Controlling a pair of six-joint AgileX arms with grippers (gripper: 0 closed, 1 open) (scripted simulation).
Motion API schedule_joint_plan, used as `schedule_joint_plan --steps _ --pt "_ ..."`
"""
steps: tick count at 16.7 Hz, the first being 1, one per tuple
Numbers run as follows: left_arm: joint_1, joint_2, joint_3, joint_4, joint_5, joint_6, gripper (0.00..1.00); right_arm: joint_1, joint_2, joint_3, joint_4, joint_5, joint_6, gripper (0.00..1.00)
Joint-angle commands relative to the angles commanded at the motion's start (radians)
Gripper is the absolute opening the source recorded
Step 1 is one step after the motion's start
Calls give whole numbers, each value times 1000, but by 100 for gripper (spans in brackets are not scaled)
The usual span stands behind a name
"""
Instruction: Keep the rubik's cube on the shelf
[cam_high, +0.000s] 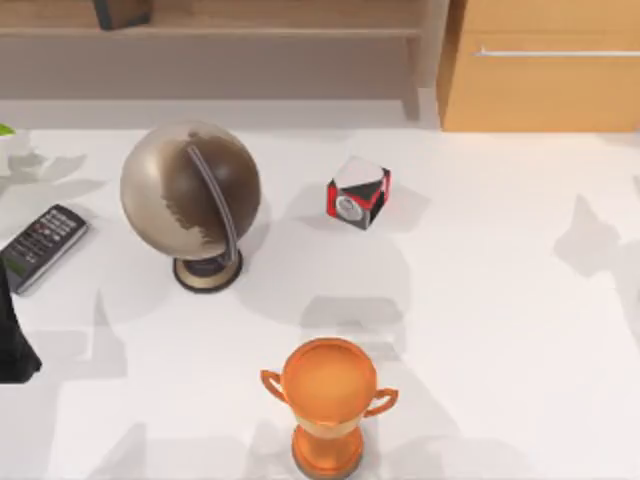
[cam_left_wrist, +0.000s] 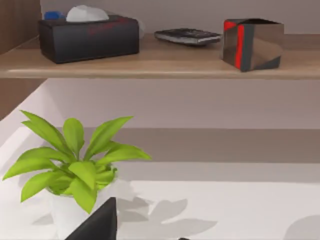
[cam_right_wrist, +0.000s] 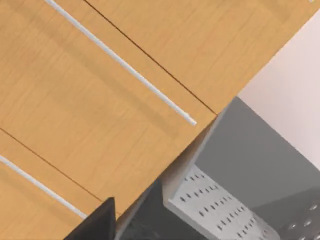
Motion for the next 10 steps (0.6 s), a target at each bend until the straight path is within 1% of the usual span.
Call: schedule_joint_plan --steps 5,10 --pt "0 0 0 0 0 0 100 45 554 211 286 38 -364 100" --pt "0 0 0 0 0 0 100 92 1017 390 542 106 -644 100"
